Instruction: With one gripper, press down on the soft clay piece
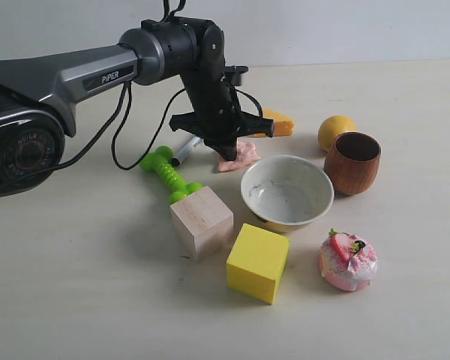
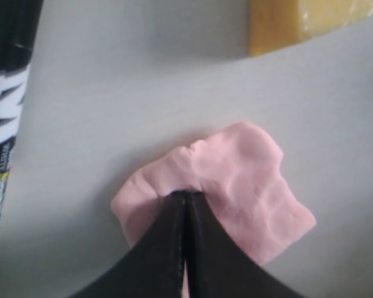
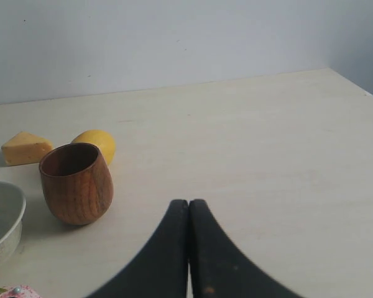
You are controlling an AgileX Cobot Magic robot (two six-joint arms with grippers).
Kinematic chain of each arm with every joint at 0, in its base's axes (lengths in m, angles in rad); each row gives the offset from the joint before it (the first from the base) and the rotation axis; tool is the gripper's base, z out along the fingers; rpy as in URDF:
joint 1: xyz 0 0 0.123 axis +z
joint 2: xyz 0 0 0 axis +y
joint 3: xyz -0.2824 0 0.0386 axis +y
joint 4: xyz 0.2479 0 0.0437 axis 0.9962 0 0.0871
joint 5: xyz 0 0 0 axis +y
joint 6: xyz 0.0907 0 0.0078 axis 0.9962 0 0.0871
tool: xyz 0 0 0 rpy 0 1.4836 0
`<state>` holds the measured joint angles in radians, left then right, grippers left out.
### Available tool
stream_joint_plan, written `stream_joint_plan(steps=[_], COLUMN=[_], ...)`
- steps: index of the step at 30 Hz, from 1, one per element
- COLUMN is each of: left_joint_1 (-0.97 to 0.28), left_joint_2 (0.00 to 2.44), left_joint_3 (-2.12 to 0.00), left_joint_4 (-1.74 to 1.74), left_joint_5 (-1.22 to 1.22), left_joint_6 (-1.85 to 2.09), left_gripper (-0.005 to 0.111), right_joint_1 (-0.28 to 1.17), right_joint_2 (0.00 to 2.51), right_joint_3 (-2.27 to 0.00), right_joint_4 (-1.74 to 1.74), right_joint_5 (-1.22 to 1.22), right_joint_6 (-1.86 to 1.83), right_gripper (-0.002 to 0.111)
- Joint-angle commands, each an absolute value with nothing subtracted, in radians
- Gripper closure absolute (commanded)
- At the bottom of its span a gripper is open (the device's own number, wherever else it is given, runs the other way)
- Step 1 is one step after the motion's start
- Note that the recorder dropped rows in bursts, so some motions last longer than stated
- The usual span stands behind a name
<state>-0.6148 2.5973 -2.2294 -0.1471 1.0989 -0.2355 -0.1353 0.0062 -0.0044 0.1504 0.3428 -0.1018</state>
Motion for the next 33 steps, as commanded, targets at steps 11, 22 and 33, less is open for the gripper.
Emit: stream_joint_plan(steps=[11,22,33], left_joint_1=[-0.617,-0.617,-0.617], left_joint_2=[2.674,2.616,2.529], left_joint_3=[-2.198,-2.198,-2.2], left_joint_4=[-0.132,-0.1,-0.053], left_joint_5=[1.188,1.178,1.127], left_joint_6=[-0.237,-0.235,-0.24], left_gripper=[0.107,0.107,0.107], right_joint_1=[-0.133,-0.133,-0.133], right_joint_2=[0.0,0.0,0.0], right_joint_3=[0.0,0.0,0.0], right_joint_4=[0.15,0.15,0.15], right_joint_5=[0.336,0.336,0.336], right_joint_6=[-0.103,-0.103,-0.103], right_gripper=[0.108,0.108,0.108])
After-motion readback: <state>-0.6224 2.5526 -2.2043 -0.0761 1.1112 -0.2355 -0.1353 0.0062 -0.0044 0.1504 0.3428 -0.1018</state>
